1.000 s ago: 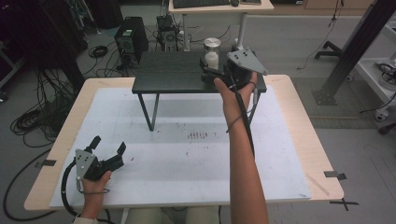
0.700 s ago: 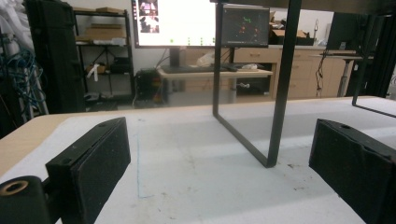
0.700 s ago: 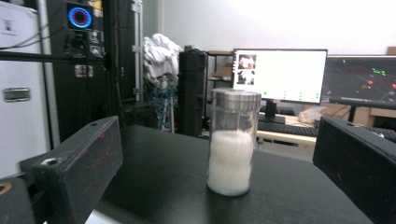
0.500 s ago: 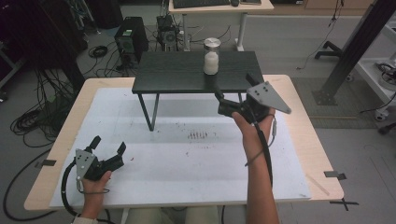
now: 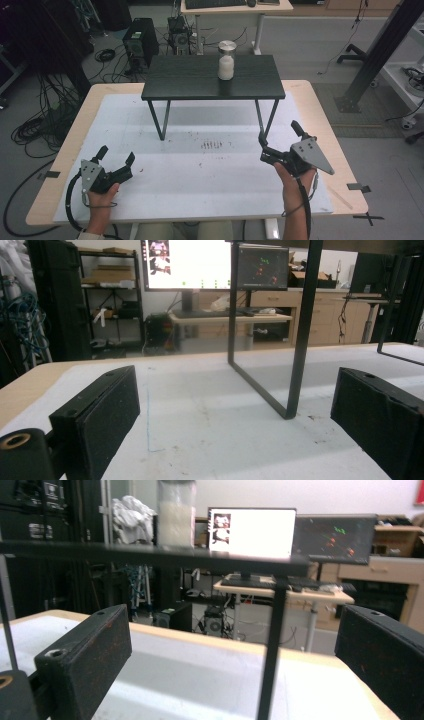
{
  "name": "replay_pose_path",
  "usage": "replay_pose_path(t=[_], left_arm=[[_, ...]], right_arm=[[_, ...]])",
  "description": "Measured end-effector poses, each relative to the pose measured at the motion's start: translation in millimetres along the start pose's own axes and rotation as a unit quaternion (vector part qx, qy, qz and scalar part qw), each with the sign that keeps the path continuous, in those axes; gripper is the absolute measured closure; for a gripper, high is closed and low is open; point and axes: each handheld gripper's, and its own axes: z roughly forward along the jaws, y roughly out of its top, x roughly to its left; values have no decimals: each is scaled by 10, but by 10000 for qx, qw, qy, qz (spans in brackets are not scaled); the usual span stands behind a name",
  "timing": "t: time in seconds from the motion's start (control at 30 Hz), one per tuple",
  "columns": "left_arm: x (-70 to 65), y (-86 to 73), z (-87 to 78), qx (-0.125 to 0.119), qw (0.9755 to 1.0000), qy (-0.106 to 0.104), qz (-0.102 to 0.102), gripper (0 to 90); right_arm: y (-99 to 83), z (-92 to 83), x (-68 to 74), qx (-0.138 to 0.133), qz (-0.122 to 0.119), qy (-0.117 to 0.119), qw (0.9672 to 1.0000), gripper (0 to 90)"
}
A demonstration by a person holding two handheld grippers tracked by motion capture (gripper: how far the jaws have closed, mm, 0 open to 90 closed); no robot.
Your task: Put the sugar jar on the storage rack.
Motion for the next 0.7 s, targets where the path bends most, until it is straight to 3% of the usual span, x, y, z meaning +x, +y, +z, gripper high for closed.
replay_pose_path(t=[0.3,0.7], left_arm=[[-1,-1,-2,-19,10000,-2,3,57],[-1,-1,-2,-19,10000,0,3,57]], right_arm=[[-431,-215,-141,170,152,-370,9991,15],[-906,-215,-215,543,199,-705,9958,17]])
